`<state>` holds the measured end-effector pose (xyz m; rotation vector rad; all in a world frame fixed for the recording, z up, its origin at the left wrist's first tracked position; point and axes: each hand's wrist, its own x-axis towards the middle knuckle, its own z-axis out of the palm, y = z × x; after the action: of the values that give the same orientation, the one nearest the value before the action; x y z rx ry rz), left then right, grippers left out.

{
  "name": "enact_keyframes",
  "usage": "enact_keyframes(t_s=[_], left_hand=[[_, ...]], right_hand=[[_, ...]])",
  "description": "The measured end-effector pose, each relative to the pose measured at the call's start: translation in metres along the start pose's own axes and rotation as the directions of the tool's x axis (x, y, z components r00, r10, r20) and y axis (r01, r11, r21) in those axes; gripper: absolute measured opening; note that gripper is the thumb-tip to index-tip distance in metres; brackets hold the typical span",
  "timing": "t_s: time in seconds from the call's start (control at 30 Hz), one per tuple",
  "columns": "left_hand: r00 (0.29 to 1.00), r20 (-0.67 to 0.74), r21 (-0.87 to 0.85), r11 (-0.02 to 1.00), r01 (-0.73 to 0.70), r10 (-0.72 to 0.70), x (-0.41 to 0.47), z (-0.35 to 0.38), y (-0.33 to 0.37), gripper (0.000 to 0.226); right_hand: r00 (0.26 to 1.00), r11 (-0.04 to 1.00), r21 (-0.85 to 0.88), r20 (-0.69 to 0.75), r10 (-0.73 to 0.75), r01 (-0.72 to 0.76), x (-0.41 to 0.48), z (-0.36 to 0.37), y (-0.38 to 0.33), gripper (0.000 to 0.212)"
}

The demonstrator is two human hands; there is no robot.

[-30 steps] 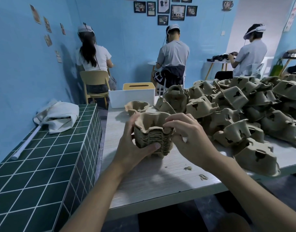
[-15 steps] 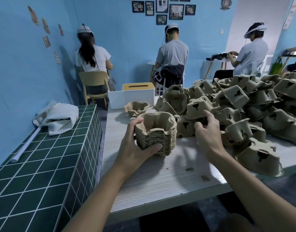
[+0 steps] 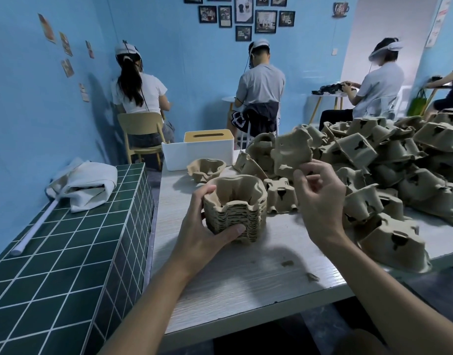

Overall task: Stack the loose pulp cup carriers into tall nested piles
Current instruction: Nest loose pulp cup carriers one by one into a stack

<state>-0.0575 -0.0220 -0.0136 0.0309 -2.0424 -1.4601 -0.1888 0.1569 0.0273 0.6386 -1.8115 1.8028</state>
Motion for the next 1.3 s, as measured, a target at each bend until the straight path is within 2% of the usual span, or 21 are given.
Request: enact_keyframes(t_s=[0.1, 0.2, 0.33, 0.47, 0.57, 0.63, 0.73, 0.87, 1.07, 1.13, 1.23, 1.3], left_hand=[[1.000, 0.003, 0.010, 1.000, -0.007, 0.007, 0.000, 0.000, 0.002, 0.078], [1.000, 0.000, 0.028, 0.999, -0.022, 0.022, 0.000, 0.001, 0.003, 0.080], [0.999, -0.004, 0.035, 0.999, -0.042, 0.042, -0.001, 0.001, 0.001, 0.085], [0.999, -0.022, 0.030, 0.999, -0.043, 0.044, -0.001, 0.002, -0.001, 0.101], [1.000, -0.024, 0.028, 1.000, -0.002, 0.002, -0.001, 0.001, -0.003, 0.117], [1.000, -0.016, 0.026, 1.000, 0.015, -0.015, 0.000, 0.001, -0.004, 0.123], [1.000, -0.027, 0.036, 0.999, 0.009, -0.008, 0.001, 0.001, -0.003, 0.121], [0.999, -0.019, 0.052, 0.997, -0.050, 0.051, 0.001, 0.002, -0.001, 0.100], [0.995, -0.031, 0.025, 0.995, -0.099, 0.100, 0.000, 0.001, -0.004, 0.068], [0.994, -0.048, 0.029, 0.995, -0.099, 0.100, 0.000, 0.001, -0.004, 0.067], [0.994, -0.073, 0.029, 0.996, -0.085, 0.087, 0.001, 0.000, -0.005, 0.068], [0.994, -0.077, 0.018, 0.997, -0.071, 0.072, 0.001, -0.001, -0.006, 0.070]], right_hand=[[1.000, 0.997, 0.074, 0.008, -0.012, 0.011, 0.002, 0.000, -0.012, 0.029], [0.984, 0.990, 0.051, 0.112, -0.139, 0.134, 0.001, 0.002, -0.023, 0.031], [0.889, 0.916, 0.026, 0.230, -0.396, 0.401, -0.002, 0.007, -0.028, 0.021], [0.837, 0.888, 0.056, 0.310, -0.450, 0.457, -0.009, 0.016, -0.027, 0.017], [0.830, 0.905, 0.079, 0.371, -0.416, 0.418, -0.014, 0.019, -0.023, 0.029], [0.850, 0.928, 0.076, 0.379, -0.365, 0.364, -0.017, 0.016, -0.023, 0.037], [0.880, 0.963, 0.036, 0.398, -0.259, 0.267, -0.021, 0.012, -0.024, 0.030], [0.851, 0.978, -0.095, 0.513, -0.113, 0.188, -0.023, 0.013, -0.015, 0.034], [0.872, 0.996, -0.026, 0.486, -0.066, 0.089, -0.014, 0.010, -0.006, 0.031], [0.883, 0.989, -0.125, 0.469, -0.006, 0.073, -0.004, 0.010, 0.010, 0.030], [0.859, 0.934, -0.346, 0.502, 0.099, 0.095, 0.011, 0.011, 0.032, 0.033], [0.844, 0.909, -0.407, 0.516, 0.148, 0.089, 0.018, 0.013, 0.040, 0.037]])
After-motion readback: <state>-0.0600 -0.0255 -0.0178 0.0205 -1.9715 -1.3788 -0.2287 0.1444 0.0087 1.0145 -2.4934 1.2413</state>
